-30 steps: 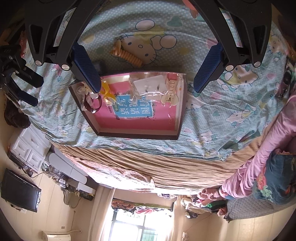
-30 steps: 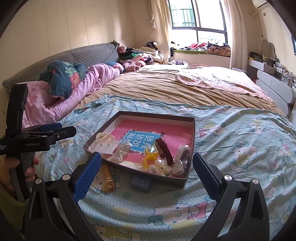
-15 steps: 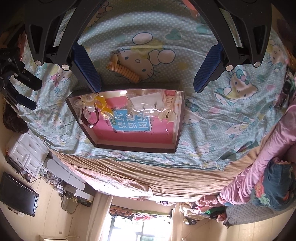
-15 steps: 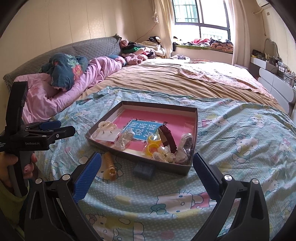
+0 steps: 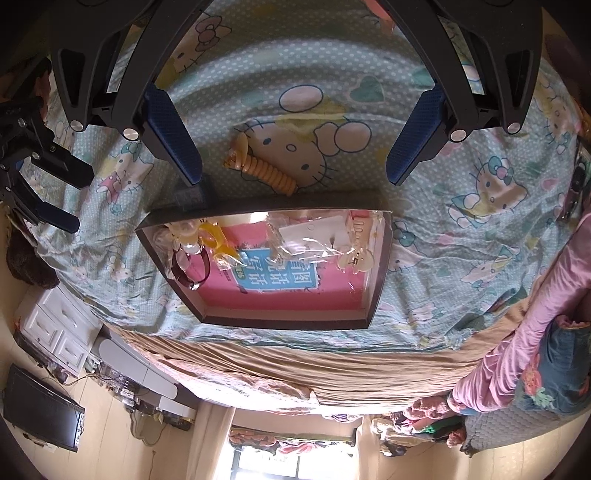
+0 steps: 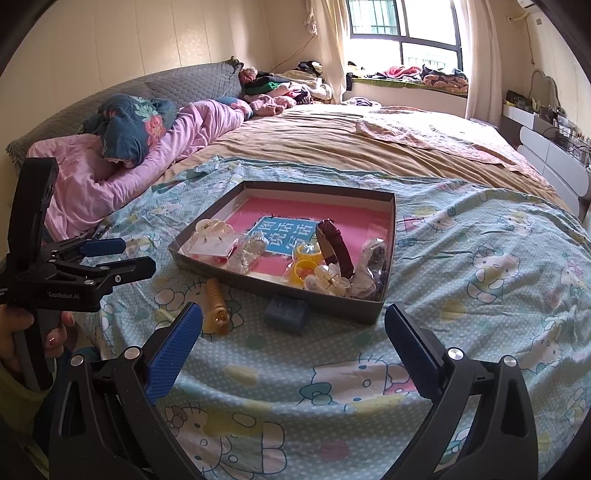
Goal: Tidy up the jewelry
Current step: 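Withdraw both tools from the tray toward the spiral hair tie and blue box, then grasp the orange spiral hair tie with the left tool while the right tool grasps the blue box, then carry the hair tie with the left tool while the right tool carries the blue box over the tray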
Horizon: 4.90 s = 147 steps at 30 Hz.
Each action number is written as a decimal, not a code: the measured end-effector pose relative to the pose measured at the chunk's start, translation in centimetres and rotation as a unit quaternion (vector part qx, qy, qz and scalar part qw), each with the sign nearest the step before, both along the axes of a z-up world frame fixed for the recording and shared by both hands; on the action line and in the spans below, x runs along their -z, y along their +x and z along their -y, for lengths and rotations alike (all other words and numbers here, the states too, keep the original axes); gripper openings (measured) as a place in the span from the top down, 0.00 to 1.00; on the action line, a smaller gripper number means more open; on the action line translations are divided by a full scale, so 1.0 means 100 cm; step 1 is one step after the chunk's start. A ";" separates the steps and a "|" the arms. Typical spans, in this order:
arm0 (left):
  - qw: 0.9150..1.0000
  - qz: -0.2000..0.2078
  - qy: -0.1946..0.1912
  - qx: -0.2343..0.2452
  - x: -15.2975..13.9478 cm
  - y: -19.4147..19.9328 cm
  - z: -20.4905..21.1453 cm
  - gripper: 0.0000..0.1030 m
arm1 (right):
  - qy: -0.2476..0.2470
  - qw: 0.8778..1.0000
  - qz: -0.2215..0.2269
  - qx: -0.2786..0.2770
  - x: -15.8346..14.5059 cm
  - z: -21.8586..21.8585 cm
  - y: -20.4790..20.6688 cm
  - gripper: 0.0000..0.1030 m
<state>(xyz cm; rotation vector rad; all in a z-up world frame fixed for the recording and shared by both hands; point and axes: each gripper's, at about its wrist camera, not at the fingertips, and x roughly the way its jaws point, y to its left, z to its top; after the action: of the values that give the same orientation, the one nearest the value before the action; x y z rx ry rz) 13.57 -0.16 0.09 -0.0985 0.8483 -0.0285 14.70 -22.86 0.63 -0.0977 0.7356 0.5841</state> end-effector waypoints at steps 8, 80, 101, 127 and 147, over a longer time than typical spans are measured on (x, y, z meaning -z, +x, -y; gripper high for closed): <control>1.000 -0.015 -0.002 0.002 0.011 0.002 0.005 0.09 | -0.002 1.000 -0.016 -0.008 0.013 0.000 -0.002 0.05; 0.995 0.003 -0.084 0.049 0.015 0.003 0.020 0.81 | 0.032 0.997 -0.059 0.029 0.035 -0.008 0.033 0.54; 0.995 0.026 -0.080 0.061 -0.008 0.027 0.035 0.81 | 0.041 0.997 0.001 0.062 -0.003 0.024 0.047 0.54; 0.995 -0.001 -0.073 0.067 0.021 0.081 0.036 0.81 | 0.027 0.996 0.015 0.087 -0.002 0.029 0.077 0.54; 0.994 -0.028 -0.073 0.078 0.051 0.103 0.035 0.81 | -0.002 0.997 -0.020 0.076 0.032 0.011 0.092 0.54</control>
<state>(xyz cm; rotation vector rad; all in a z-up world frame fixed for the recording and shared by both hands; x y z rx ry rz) 23.89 -3.63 -5.05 -0.1698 0.9074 -0.2357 23.92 -23.98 -2.57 -0.0330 0.7751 0.4401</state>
